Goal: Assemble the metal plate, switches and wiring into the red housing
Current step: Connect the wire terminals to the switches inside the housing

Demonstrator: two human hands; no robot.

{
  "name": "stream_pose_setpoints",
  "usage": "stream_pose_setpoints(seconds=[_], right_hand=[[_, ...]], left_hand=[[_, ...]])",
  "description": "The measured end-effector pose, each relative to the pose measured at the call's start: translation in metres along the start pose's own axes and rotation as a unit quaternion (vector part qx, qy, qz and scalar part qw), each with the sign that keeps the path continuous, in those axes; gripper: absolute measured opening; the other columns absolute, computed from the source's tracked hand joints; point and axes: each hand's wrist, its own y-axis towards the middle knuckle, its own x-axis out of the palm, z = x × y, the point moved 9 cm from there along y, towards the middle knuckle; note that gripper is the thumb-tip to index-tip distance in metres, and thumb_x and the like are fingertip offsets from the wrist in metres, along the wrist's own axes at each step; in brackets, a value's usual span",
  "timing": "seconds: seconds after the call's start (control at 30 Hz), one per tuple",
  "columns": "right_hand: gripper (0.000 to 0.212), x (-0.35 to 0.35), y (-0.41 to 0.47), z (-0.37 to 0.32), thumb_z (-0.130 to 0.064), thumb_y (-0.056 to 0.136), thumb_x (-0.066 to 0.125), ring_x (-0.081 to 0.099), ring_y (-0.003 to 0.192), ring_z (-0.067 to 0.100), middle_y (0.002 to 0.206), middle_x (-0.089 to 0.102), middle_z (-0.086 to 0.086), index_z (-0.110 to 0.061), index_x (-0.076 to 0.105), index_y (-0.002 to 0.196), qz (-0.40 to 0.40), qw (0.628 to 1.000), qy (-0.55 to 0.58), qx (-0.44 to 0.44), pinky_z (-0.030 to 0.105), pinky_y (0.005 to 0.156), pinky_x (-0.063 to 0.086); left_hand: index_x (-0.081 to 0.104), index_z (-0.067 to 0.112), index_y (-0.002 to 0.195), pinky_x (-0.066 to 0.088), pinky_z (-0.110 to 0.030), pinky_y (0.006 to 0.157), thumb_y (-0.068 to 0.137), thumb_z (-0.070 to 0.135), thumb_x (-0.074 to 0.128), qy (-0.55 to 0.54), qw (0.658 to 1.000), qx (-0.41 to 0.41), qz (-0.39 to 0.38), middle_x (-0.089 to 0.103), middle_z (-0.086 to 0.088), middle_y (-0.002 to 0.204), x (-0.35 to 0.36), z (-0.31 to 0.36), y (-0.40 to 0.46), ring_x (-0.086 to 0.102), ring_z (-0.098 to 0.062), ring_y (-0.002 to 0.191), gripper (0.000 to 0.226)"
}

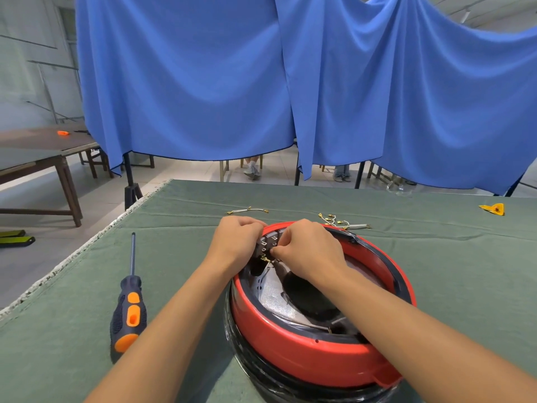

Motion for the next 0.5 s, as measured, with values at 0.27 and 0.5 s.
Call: stream_pose_setpoints(seconds=[0.27, 0.5], right_hand=[[0.011, -0.008, -0.007, -0.007, -0.027, 0.076, 0.062, 0.063, 0.085, 0.022, 0.085, 0.071, -0.002, -0.021, 0.071, 0.076, 0.006, 0.999, 0.026, -0.036, 0.028, 0.064, 0.042], [0.017, 0.004, -0.01, -0.013, -0.038, 0.084, 0.061, 0.065, 0.08, 0.018, 0.049, 0.049, -0.006, -0.027, 0.074, 0.086, -0.047, 0.997, 0.016, -0.061, 0.026, 0.063, 0.039]], left_hand=[[0.071, -0.004, 0.077, 0.051, -0.039, 0.069, 0.078, 0.004, 0.05, 0.016, 1.0, -0.005, 0.013, 0.068, -0.028, 0.08, -0.002, -0.004, 0.003, 0.055, -0.021, 0.062, 0.023], [0.072, -0.004, 0.08, 0.053, -0.043, 0.073, 0.08, 0.003, 0.052, 0.024, 0.999, 0.003, 0.026, 0.069, -0.027, 0.082, -0.004, -0.004, 0.004, 0.055, -0.02, 0.065, 0.021]])
